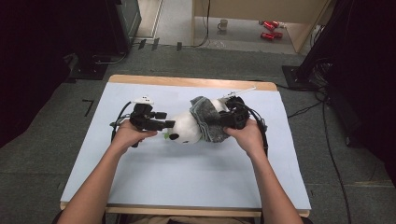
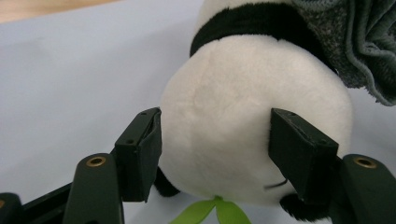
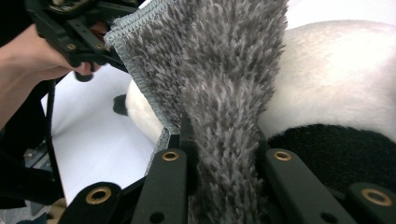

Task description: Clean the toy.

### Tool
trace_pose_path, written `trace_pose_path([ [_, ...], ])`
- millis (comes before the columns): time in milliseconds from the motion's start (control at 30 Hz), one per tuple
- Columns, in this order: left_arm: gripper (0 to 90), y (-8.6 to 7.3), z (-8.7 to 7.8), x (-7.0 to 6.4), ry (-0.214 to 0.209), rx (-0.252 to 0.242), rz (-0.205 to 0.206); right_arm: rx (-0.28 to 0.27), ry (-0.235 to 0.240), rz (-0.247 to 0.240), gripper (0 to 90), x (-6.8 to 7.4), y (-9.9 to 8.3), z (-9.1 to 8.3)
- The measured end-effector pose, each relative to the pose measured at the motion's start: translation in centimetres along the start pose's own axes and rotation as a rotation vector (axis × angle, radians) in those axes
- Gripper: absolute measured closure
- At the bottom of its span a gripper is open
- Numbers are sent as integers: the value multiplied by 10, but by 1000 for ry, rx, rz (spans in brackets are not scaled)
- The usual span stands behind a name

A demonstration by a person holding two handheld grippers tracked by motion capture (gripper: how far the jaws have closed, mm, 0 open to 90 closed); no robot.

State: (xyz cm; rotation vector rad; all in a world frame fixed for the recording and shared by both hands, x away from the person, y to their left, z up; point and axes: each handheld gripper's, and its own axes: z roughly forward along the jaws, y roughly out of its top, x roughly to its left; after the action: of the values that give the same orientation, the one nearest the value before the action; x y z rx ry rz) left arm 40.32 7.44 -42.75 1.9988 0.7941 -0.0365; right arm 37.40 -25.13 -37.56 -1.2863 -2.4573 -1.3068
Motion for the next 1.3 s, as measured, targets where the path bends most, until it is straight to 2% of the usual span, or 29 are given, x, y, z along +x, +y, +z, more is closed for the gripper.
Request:
trace_pose_path([
  [100, 359, -2, 9, 4, -62, 10, -33, 8, -12, -2, 773, 1, -1, 0],
  [133, 400, -3, 12, 5, -91, 15, -43, 6, -19, -4, 773, 1, -1, 0],
  [200, 449, -4, 16, 3, -110, 30, -42, 13, -33, -5, 773, 1, -1, 1],
  [267, 534, -5, 19, -2, -99, 39, -9, 11, -37, -6, 773, 1, -1, 1],
  [400, 725, -6, 21, -11, -79, 42, 9, 17, -37, -9, 773, 4, -1, 4],
  [533, 805, -4, 16, -18, -52, 22, 6, 4, -34, -34, 773, 14, 1, 6],
  [633, 821, 0, 8, -22, -43, -18, 0, -19, -25, -66, 773, 25, 5, 4],
  [767, 830, 4, -8, -19, -33, -83, -60, -57, -12, -99, 772, 42, 10, -3],
  [833, 830, 4, -15, -17, -5, -101, -75, -74, -5, -112, 773, 50, 12, -7],
  [867, 830, 3, -19, -16, 14, -131, -107, -80, -2, -119, 773, 54, 13, -8],
  [900, 831, 3, -22, -14, 13, -149, -128, -84, 4, -126, 773, 59, 14, -9],
  [1000, 830, 3, -28, -13, 52, -184, -154, -89, 14, -149, 772, 68, 16, -7],
  [1033, 829, 2, -28, -14, 80, -190, -159, -86, 17, -158, 772, 71, 16, -5],
  [1100, 826, 1, -26, -16, 90, -181, -168, -83, 18, -169, 772, 77, 15, 1],
  [1200, 821, 1, -15, -24, 64, -137, -165, -70, 22, -174, 772, 83, 11, 17],
  [1233, 819, 2, -11, -27, 43, -123, -170, -52, 20, -176, 772, 85, 9, 26],
  [1300, 817, 3, -6, -32, 36, -107, -163, -23, 15, -176, 773, 85, 5, 39],
])
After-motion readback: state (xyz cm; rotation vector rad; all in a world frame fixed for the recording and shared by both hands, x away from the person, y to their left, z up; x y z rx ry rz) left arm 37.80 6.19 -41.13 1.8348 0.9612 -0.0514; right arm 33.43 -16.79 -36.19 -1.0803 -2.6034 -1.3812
